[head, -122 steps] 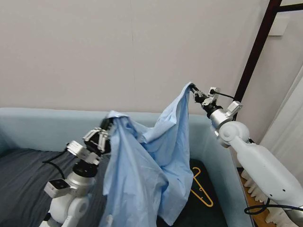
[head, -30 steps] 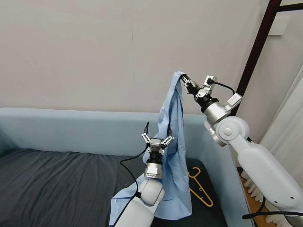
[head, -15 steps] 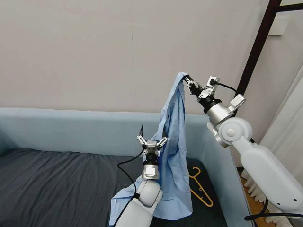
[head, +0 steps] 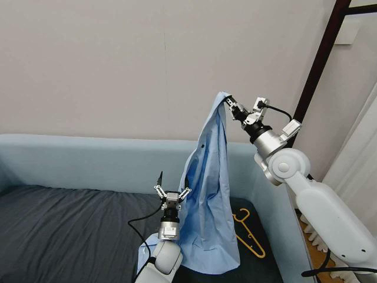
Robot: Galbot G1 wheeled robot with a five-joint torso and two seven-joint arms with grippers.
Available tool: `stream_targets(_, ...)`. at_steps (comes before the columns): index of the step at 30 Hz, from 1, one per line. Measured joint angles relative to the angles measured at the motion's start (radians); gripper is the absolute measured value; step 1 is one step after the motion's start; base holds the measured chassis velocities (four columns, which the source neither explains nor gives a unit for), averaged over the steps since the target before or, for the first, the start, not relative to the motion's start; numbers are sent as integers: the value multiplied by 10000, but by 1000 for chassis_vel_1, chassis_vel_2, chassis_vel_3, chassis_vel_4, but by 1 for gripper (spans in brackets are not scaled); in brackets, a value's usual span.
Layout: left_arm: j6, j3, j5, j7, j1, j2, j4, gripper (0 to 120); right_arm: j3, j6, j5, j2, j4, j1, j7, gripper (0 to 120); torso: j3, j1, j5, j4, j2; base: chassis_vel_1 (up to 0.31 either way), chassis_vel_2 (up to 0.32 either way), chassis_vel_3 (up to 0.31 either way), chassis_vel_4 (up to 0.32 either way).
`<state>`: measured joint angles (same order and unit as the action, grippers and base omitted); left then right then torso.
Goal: Pick up the clothes from the sofa and hang them on the clothes hanger.
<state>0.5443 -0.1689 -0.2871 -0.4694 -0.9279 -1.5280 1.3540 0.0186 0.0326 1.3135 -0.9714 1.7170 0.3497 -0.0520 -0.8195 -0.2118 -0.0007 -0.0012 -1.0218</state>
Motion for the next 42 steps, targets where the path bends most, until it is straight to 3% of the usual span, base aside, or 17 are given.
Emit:
stream_targets(4,161,12,5,224,-141,-44,8,72,2,5,1,55,37,71,0,0,0,0,0,0,0,0,0,0,0)
stream_targets(10,338,150,-37,485,-294,-147,-18,55,5,6,3,79,13,82,-23,0,0,0,0,-1,0,0,0,0,0)
stream_targets(15,436,176,-166,545,-499,-189,-53,31,5,6,5,67,-102,55,-71,0,0,0,1,0,0,0,0,0,0)
stream_targets(19,523,162,-175,564,-607,-169,-62,22,4,6,5,35,-153,15,-87,0,0,0,1,0,0,0,0,0,0)
stream_targets(23,736,62,-151,645,-710,-59,30,3,-8,3,-10,-25,-218,0,-93,0,0,0,1,0,0,0,0,0,0)
stream_targets(31,996,-77,204,898,-819,455,358,0,-22,1,-37,-33,-250,-3,-92,0,0,0,0,1,0,0,0,0,0)
stream_targets(35,1119,40,1628,2138,-970,1345,1668,0,-201,-15,-103,113,-342,-111,-90,0,0,0,-2,2,0,0,0,0,0)
stream_targets(36,1119,40,1628,2138,-970,1345,1668,0,-201,-15,-103,113,-342,-111,-90,0,0,0,-2,2,0,0,0,0,0)
stream_targets(40,284,132,4911,4556,-458,2886,3855,0,-379,-47,-439,191,-749,-391,-74,0,0,1,-2,2,0,0,0,0,0)
stream_targets(41,284,132,4911,4556,-458,2886,3855,0,-379,-47,-439,191,-749,-391,-74,0,0,1,-2,2,0,0,0,0,0)
stream_targets(42,-15,152,5838,4984,-202,3317,4245,0,-409,-61,-546,190,-866,-435,-66,0,0,1,-3,0,-1,0,0,0,0)
